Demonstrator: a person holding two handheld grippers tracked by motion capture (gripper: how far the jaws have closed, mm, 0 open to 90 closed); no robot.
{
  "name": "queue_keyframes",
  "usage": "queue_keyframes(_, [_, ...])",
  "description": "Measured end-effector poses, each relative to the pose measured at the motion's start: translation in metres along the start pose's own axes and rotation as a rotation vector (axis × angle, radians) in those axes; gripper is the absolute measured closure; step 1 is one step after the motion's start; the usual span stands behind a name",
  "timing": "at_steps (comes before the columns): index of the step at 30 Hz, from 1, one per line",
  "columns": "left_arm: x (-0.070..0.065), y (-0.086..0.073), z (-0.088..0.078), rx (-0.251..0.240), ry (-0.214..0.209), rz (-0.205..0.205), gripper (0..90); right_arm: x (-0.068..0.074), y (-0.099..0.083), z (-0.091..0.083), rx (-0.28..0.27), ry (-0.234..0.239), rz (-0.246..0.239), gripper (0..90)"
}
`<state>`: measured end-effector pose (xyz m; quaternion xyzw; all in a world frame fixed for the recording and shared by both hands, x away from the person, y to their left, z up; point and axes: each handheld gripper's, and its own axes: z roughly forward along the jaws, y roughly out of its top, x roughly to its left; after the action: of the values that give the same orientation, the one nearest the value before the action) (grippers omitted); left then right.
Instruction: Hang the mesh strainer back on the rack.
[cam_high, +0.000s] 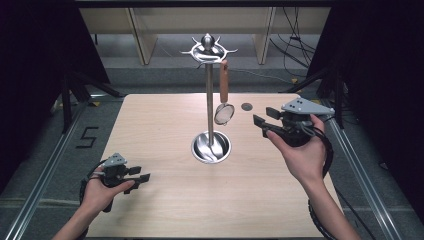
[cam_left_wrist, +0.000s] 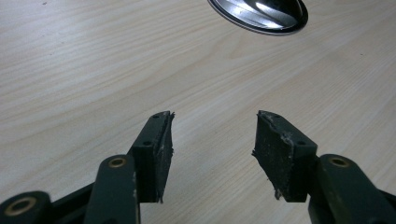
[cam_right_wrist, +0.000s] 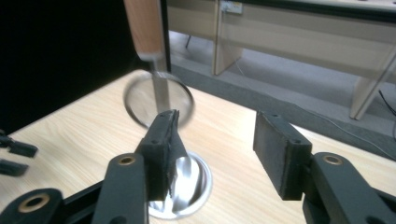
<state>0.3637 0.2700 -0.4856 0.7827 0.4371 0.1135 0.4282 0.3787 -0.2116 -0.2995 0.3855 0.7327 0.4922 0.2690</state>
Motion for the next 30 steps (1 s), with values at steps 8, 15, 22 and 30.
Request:
queue_keyframes(8, [0.002, 0.0, -0.002, 0.006, -0.004, -0.013, 45.5, -0.015, -0.021, -0.01, 0.028, -0.045, 0.021, 55.8])
queue_keyframes(15, [0.002, 0.0, -0.001, 0.003, 0.002, -0.002, 45.5, -0.037, -0.049, -0.017, 0.08, -0.092, 0.096, 55.8])
queue_keyframes(22, [0.002, 0.0, 0.0, 0.001, 0.001, -0.003, 45.4, -0.048, -0.076, -0.017, 0.115, -0.12, 0.149, 54.6])
queue_keyframes(30, [0.003, 0.0, -0.001, 0.0, -0.006, -0.017, 45.3, -0.062, -0.116, -0.017, 0.172, -0.144, 0.214, 53.6])
